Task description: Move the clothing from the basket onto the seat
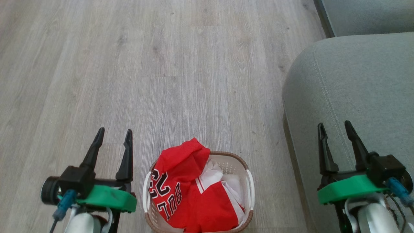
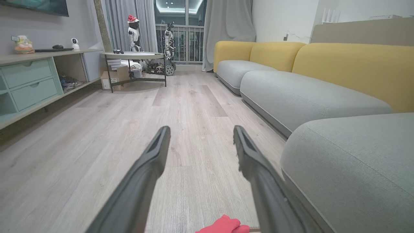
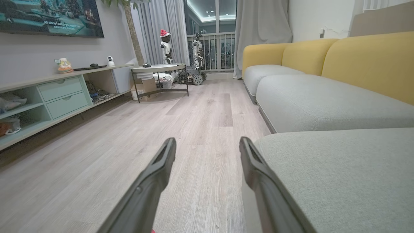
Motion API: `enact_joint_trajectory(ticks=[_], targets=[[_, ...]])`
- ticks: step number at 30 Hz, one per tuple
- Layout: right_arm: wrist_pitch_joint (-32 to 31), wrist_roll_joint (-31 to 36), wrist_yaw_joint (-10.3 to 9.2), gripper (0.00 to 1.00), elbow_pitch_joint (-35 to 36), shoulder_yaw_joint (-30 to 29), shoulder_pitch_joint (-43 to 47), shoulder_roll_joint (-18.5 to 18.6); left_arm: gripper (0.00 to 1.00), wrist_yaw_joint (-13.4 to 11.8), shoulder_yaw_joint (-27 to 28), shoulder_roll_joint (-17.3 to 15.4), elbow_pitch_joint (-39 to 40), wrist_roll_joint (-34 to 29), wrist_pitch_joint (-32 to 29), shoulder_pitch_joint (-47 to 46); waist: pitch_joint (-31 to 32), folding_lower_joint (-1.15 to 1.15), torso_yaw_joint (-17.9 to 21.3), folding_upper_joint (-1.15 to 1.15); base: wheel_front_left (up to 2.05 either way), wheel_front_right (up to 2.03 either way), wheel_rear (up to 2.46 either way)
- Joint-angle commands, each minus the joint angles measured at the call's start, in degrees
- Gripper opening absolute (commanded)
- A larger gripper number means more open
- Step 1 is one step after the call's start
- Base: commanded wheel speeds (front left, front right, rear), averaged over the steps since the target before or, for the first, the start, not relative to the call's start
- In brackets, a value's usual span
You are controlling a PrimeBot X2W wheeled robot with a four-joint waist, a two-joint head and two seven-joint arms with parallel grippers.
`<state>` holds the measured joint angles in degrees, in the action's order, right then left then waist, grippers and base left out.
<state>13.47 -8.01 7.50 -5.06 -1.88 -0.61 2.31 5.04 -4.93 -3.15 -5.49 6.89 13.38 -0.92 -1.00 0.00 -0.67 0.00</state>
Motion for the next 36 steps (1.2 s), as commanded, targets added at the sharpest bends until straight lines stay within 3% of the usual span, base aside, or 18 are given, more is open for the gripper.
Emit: enact_joint_trajectory(ticks=[1, 36], targets=[[1.09, 2.36, -0.01, 1.0, 2.62, 1.38, -3.16, 0.56, 1.0, -0.21, 1.38, -0.79, 2.69, -2.5, 1.19, -3.07, -0.07, 0.0, -0.03, 0.0, 0.0, 0.0, 0.0], [1.52, 3.01, -0.01, 1.0, 2.62, 1.97, -3.94, 0.56, 1.0, 0.3, 1.57, -0.3, 1.33, -2.81, 1.62, -3.16, -1.19, 0.0, 2.32, 0.0, 0.0, 0.0, 0.0]])
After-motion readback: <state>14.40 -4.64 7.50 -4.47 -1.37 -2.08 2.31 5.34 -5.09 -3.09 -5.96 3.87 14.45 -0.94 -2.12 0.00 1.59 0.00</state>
